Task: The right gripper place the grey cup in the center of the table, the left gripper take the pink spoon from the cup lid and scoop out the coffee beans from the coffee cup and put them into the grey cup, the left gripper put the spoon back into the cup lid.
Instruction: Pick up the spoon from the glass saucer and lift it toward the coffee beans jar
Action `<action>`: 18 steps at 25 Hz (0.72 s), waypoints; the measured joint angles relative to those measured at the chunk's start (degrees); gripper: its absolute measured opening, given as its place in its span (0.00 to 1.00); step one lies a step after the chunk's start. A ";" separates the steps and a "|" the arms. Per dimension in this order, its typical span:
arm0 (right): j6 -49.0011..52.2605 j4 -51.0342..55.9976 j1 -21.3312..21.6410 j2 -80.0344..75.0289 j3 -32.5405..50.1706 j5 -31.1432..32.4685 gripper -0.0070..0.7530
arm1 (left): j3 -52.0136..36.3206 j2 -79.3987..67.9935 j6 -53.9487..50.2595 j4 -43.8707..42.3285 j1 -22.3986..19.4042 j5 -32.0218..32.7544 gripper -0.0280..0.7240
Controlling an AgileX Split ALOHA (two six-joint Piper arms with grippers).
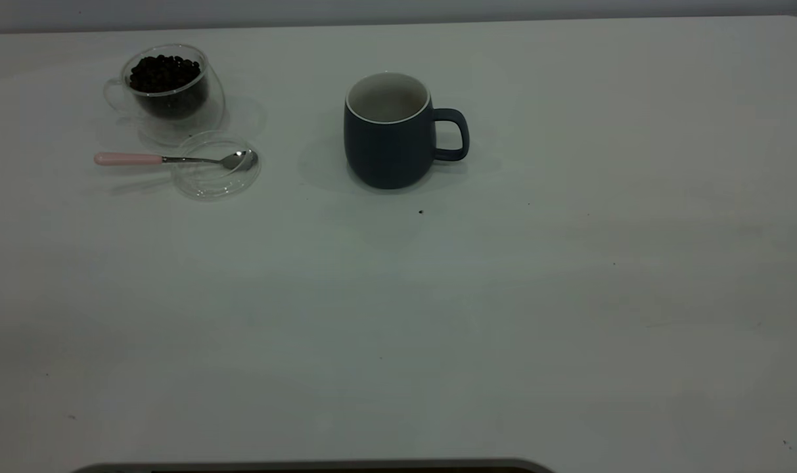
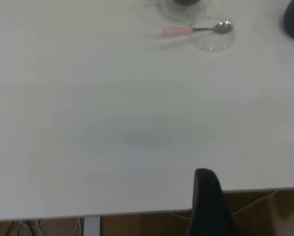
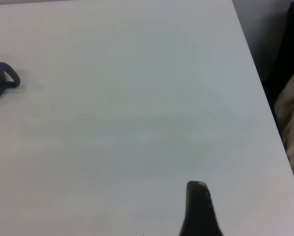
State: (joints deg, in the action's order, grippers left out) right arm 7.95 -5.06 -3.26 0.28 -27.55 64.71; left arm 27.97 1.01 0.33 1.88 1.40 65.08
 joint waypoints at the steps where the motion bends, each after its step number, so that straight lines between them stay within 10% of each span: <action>1: 0.00 0.00 0.00 0.00 0.00 0.00 0.75 | 0.00 0.00 -1.07 -0.71 0.00 0.00 0.75; 18: -0.01 0.00 0.00 0.00 0.00 0.00 0.75 | 8.44 -52.52 -38.57 -21.74 -0.15 -33.44 0.66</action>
State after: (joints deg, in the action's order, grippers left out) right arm 7.94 -5.06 -3.26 0.28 -27.55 64.71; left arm 36.41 -51.51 -38.23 -19.86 1.25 31.64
